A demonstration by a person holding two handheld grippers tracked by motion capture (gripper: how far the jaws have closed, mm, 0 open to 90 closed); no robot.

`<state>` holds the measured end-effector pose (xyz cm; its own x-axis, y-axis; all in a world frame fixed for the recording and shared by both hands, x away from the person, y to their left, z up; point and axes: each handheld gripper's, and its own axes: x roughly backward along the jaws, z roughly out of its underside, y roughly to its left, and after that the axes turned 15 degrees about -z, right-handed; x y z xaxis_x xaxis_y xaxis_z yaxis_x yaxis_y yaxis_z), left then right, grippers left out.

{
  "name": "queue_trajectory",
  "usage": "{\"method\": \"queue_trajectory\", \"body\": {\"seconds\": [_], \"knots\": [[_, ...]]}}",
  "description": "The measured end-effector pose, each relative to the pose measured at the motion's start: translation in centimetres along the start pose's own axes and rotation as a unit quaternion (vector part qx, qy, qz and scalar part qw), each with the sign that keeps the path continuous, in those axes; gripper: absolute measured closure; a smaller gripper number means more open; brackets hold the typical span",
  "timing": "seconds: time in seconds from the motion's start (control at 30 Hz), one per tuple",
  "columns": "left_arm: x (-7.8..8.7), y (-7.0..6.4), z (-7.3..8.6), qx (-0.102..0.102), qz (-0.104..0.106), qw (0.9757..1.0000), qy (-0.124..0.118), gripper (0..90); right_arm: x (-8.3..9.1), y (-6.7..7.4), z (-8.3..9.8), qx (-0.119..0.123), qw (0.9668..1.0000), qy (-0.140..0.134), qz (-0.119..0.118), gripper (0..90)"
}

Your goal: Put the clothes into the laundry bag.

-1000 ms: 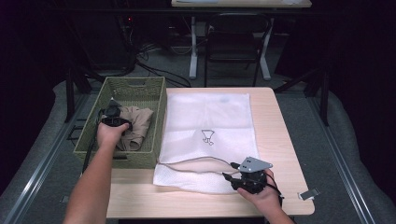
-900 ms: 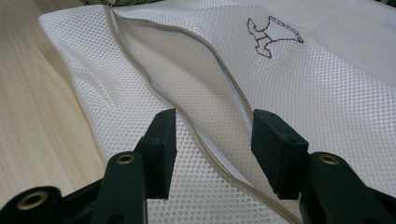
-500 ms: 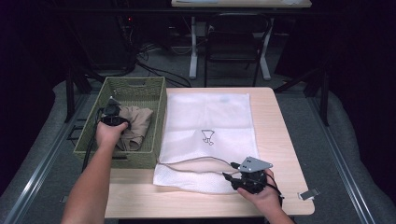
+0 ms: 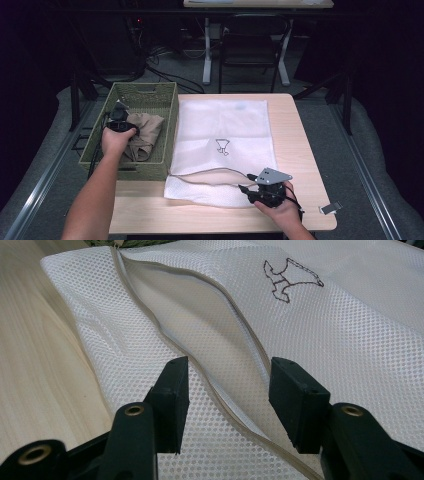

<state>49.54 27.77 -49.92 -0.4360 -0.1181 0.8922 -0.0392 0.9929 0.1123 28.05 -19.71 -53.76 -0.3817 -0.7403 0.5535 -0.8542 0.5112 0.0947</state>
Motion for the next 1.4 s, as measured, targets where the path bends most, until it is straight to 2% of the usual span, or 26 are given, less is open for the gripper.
{"method": "queue_trajectory", "body": {"seconds": [0.67, 1.4], "knots": [[1.8, -0.1, -1.1, -0.012, -0.002, 0.9999, -0.009, 61.2, 0.0, 0.0, 0.0, 0.000, 1.0000, 0.000, -0.001, 50.7], [3.1, 0.1, -1.7, -0.012, -0.004, 0.9997, -0.020, 61.2, 0.0, 0.0, 0.0, 0.000, 1.0000, 0.000, -0.001, 50.6]]}}
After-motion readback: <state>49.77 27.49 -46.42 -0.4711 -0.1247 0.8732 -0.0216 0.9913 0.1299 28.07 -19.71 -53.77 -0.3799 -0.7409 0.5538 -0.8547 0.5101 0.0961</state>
